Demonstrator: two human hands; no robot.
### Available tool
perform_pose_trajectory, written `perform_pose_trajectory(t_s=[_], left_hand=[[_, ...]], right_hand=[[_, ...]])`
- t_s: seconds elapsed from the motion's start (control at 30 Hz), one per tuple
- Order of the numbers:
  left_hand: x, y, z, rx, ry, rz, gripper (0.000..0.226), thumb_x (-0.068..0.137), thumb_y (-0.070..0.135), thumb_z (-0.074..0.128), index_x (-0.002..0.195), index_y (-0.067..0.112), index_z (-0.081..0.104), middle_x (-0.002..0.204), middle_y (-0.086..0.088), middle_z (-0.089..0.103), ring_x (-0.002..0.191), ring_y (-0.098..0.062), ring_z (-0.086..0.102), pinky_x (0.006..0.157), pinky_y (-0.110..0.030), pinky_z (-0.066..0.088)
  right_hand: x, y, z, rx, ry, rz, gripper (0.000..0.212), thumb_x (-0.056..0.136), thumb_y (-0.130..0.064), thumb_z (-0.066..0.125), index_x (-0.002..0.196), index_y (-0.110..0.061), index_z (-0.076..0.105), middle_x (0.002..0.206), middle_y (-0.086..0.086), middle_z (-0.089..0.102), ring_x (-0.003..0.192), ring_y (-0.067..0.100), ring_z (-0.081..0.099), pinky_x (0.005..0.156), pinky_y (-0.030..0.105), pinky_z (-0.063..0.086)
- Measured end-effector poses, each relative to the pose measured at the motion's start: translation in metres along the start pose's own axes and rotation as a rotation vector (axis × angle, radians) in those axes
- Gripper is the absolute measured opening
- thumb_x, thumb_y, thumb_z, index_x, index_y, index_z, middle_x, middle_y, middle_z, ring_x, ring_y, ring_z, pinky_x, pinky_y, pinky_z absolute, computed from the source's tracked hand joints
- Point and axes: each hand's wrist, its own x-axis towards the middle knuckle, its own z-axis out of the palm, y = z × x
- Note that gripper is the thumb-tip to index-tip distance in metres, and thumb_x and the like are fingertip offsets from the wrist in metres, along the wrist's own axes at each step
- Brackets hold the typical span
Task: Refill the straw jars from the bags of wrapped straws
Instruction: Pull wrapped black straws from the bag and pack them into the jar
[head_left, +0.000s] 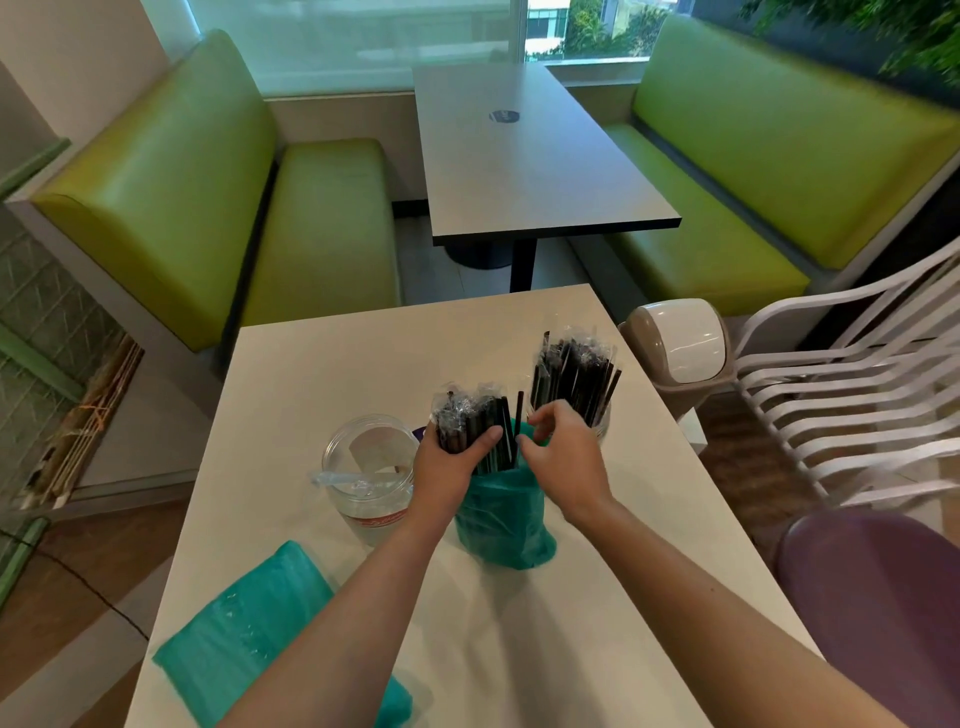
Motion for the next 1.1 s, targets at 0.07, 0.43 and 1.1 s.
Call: perform_pose_trajectory(t_s=[0.07, 0.43, 1.1], left_hand=[[-0.001, 0.000, -0.001, 0.000, -0.017, -0.008, 0.064, 0.069, 0.038, 0.086, 0.122, 0.021, 0.056, 0.111, 0.004, 0.066, 0.103, -0.014, 0.063, 0.086, -0.028, 0.052], [-0.003, 0.000, -0.001, -0.018, -0.039, -0.023, 0.057, 0.070, 0.032, 0.087, 0.119, 0.015, 0.061, 0.107, 0.001, 0.069, 0.100, -0.013, 0.065, 0.079, -0.022, 0.052], [-0.002, -0.003, 0.006, 0.047, -0.006, -0.003, 0.060, 0.071, 0.039, 0.085, 0.121, 0.021, 0.058, 0.109, 0.005, 0.068, 0.102, -0.014, 0.064, 0.091, -0.032, 0.053]], right_hand=[[0.004, 0.002, 0.003, 0.032, -0.088, 0.082, 0.044, 0.085, -0.021, 0.074, 0.123, -0.020, 0.053, 0.102, -0.003, 0.057, 0.092, 0.012, 0.056, 0.074, 0.023, 0.047], [0.005, 0.010, 0.002, 0.147, -0.220, 0.059, 0.021, 0.083, -0.023, 0.076, 0.100, -0.023, 0.063, 0.104, -0.002, 0.058, 0.094, 0.012, 0.057, 0.073, 0.020, 0.046], [-0.004, 0.013, 0.001, 0.320, -0.230, 0.117, 0.021, 0.099, -0.023, 0.054, 0.120, -0.025, 0.054, 0.114, -0.008, 0.064, 0.109, 0.009, 0.059, 0.093, 0.028, 0.048]])
